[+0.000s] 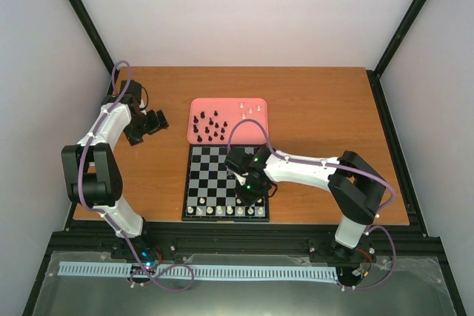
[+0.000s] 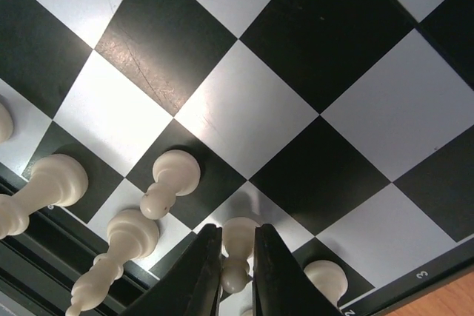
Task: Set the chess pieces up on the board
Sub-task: Place the chess piece on the chessboard, then pick up the chess piece from the storage box.
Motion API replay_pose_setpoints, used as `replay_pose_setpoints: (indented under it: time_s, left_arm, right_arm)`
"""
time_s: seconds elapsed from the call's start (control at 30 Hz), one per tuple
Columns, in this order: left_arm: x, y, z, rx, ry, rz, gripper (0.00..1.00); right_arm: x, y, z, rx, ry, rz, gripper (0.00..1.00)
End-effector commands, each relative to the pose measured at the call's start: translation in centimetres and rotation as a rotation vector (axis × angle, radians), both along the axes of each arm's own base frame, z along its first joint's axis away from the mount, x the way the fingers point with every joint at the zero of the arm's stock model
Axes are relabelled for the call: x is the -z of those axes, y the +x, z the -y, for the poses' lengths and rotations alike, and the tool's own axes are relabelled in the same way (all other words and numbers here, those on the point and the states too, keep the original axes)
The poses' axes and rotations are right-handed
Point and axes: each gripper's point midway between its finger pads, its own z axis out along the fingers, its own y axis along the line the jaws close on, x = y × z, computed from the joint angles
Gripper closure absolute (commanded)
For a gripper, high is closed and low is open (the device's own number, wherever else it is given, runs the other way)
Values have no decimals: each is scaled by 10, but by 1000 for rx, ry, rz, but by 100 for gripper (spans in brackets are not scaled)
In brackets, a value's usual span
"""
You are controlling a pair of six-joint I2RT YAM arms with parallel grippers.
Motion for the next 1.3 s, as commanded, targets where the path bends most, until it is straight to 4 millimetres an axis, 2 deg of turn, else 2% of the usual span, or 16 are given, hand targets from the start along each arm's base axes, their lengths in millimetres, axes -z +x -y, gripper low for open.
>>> replay_pose_setpoints:
  time_s: [0.0, 0.37, 0.43, 0.53, 0.7, 0.83, 0.93, 1.0, 1.13, 1.27]
  left_arm:
    - [-11, 4, 2, 22, 6, 43, 0]
    - [-13, 5, 2, 22, 6, 47, 0]
    - [-14, 6, 2, 21, 6, 50, 0]
    - [-15, 6, 2, 23, 7, 52, 0]
    - [-15, 6, 2, 23, 5, 53, 0]
    - [-16, 6, 2, 23, 4, 54, 0]
    - [-17, 8, 2, 25, 3, 58, 0]
    - [-19, 9, 2, 24, 3, 61, 0]
    - [-23, 11, 2, 24, 3, 68, 0]
    - [-24, 13, 3, 24, -5, 70, 0]
  right_arm:
    - [4, 0, 2, -6, -29, 16, 85]
    - [-2, 7, 0, -9, -28, 51, 83]
    - [-4, 7, -1, -19, -17, 55, 77]
    - [-14, 9, -3, -30, 10, 76, 69]
    - [-36, 15, -6, -40, 26, 115, 65]
    - [-72, 33, -10, -14, 44, 208, 62]
    - [-99, 59, -8, 31, 57, 284, 60]
    - [-113, 87, -6, 83, 74, 314, 60]
    - [-133, 166, 2, 214, 125, 386, 55]
    - [-138, 248, 5, 315, 141, 450, 55]
